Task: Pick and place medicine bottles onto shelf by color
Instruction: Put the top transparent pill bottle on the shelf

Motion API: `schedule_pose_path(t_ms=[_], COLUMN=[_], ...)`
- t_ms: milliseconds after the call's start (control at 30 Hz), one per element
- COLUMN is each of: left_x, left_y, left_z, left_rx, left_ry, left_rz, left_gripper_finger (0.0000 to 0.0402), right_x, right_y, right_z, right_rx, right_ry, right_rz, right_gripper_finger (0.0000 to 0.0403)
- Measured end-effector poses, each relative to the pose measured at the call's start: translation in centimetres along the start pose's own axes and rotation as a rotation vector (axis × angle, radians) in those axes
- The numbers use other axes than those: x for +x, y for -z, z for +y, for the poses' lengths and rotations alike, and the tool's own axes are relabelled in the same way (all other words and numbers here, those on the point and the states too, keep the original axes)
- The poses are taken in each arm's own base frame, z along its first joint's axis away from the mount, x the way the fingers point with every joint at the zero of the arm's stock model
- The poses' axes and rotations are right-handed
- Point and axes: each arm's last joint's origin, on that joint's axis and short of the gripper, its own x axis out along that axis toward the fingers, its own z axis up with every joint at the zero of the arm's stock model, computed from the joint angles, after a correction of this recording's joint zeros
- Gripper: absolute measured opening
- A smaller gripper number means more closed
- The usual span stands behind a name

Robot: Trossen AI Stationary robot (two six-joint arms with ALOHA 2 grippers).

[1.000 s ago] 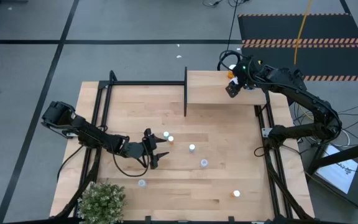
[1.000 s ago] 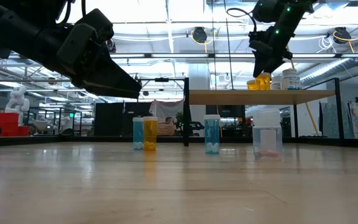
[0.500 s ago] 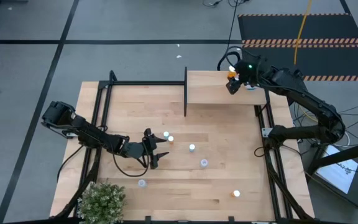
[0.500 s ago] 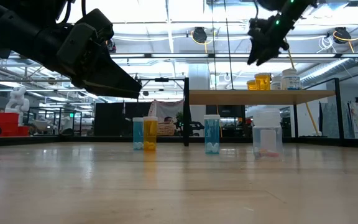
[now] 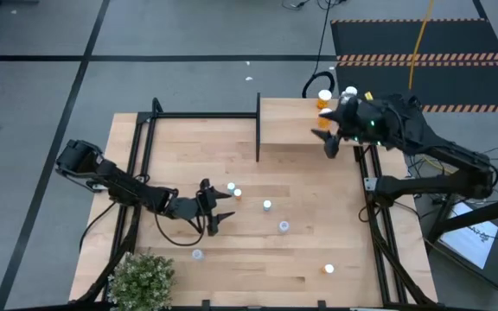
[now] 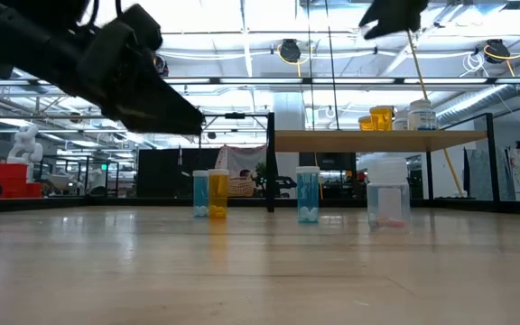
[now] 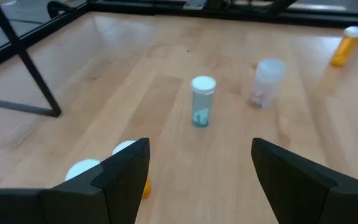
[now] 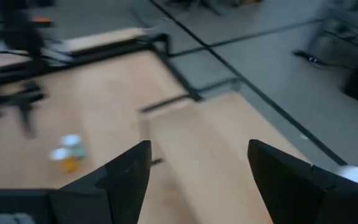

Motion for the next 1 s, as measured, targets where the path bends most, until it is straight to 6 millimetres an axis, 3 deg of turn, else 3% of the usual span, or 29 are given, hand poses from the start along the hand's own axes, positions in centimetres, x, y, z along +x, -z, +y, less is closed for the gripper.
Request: schedule_pose_path(t_ms=[333,600,833,1000], left_x=[-2.3,-4.0,-5.6,-6.6], left_y=[-1.6,-4.3,-5.3,-5.1], left_z=[-2.2,-5.8,-8.1,-9.0], left_rx=[0.020,0.093,0.042,-0.001], left_ry=[0.073,0.087,0.140,0.105], left_rz=[0.024,0.249,0.201,0.155], left_gripper_finger=[0.0280,0.0280,0.0280,0.0280], right_x=[-0.9,0.2,0.9,1.0], right_y=[1.7,6.1,10.2,12.4], right_z=[5.9,10.4,13.5,15.2], right_rx=[-0.080,-0.064,-0.069,-0.049], right_ry=[-0.171,-0.347,-0.502,-0.543], right_rz=[0.004,-0.010,-0.073,0.028], right_gripper_finger=[0.0263,0.0263,0.0263,0.0263])
